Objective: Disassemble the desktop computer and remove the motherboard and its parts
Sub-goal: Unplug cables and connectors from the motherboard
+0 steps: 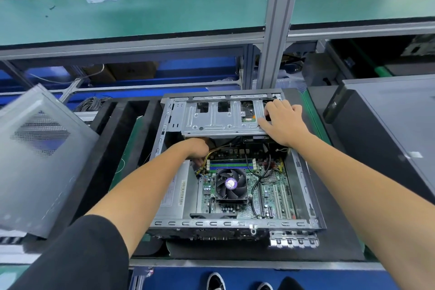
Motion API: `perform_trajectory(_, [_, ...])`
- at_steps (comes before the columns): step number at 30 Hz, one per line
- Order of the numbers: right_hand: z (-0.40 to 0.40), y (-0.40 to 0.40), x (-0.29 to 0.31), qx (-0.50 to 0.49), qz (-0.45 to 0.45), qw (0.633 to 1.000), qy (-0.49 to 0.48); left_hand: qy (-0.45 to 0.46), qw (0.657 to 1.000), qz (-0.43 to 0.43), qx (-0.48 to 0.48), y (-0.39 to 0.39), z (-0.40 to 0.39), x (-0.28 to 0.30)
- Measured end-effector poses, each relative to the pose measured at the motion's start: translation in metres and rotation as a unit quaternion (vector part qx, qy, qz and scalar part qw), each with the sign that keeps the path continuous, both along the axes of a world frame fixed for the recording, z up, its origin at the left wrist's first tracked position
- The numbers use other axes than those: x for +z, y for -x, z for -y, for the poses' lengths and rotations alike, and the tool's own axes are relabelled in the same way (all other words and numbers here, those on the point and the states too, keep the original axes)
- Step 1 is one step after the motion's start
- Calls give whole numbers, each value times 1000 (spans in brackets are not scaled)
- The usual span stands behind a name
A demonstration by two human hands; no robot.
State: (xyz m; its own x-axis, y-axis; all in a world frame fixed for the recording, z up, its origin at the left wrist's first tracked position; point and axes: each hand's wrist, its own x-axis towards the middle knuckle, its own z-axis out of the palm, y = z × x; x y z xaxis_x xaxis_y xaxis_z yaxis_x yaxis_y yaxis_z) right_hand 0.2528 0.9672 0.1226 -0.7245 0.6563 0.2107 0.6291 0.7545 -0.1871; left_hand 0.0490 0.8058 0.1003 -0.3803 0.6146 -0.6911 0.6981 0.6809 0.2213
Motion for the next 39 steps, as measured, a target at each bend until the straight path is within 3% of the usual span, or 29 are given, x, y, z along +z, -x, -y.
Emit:
perform_trajectory(5, [1,0,2,0,6,1000,7,-9,999,38,28,-5,-1,0])
perform_trajectory(10, [2,-1,3,2,8,1000,10,31,998,-4,-62,-6,-7,-5])
perform_trajectory(12, [2,-1,4,2,6,1000,11,90,981,-63,-157,-8,-9,-1])
perform_trajectory(15, [1,-1,3,2,1,1000,14,142,931,-166,-291,-13,-5,2])
perform_trajectory(21, [2,-1,5,1,7,1000,10,76,960,-187,-195,-13,-6,2])
perform_trajectory(28, [3,-2,6,0,10,1000,16,3,961,-199,-191,-12,-9,-2])
perform_trajectory(39, [2,-1,4,1,3,1000,11,89,967,-140,-193,-12,-2,4])
